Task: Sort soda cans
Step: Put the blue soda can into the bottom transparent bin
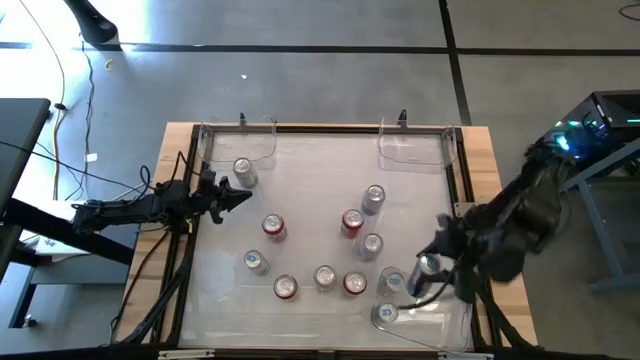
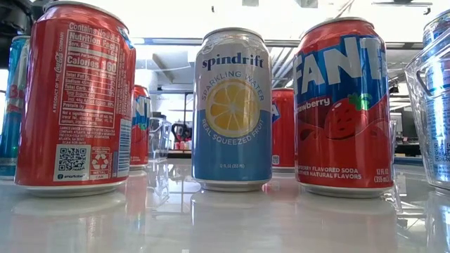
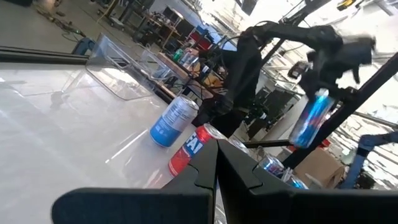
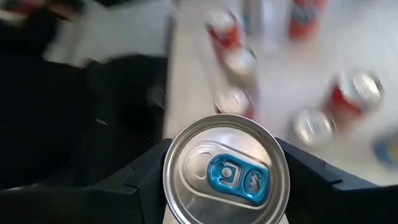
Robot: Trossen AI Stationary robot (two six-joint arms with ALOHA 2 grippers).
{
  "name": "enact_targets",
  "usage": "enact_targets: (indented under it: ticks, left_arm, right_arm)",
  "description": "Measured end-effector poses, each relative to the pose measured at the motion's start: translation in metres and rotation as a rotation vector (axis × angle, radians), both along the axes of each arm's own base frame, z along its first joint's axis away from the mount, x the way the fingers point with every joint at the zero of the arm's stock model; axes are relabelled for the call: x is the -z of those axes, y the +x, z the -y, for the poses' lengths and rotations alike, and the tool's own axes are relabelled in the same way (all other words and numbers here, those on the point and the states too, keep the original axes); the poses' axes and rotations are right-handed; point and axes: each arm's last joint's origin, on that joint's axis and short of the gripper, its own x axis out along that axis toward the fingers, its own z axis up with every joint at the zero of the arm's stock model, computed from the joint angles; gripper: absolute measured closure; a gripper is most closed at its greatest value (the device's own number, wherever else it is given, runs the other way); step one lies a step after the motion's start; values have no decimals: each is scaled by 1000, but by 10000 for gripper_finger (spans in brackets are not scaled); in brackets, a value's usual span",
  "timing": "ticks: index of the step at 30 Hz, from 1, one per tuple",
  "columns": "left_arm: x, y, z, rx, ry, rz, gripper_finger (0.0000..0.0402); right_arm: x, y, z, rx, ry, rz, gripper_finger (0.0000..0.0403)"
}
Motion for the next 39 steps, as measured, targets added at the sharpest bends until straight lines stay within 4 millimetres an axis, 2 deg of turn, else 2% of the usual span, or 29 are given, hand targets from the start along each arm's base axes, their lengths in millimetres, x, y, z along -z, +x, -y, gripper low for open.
enact_targets:
  ticks: [7,13,18,28,34,39]
  left_arm:
    - [0,0,2,-1,11,-2,401]
    - [0,0,5,24,30,-5,401]
    - [-1,0,6,26,58,-3,401]
    - [-1,0,6,25,60,4,401]
    - [-1,0,6,26,60,4,401]
    - [-2,0,6,27,59,10,401]
  right_arm:
    - [48,4,-53,159,-101,-177,181]
    - [83,-5,-92,311,-172,-144,181]
    - [109,-12,-112,416,-227,-97,181]
    - [147,-12,-131,522,-291,-20,181]
    - [188,-25,-115,613,-224,15,181]
    - [199,-29,-103,618,-207,45,181]
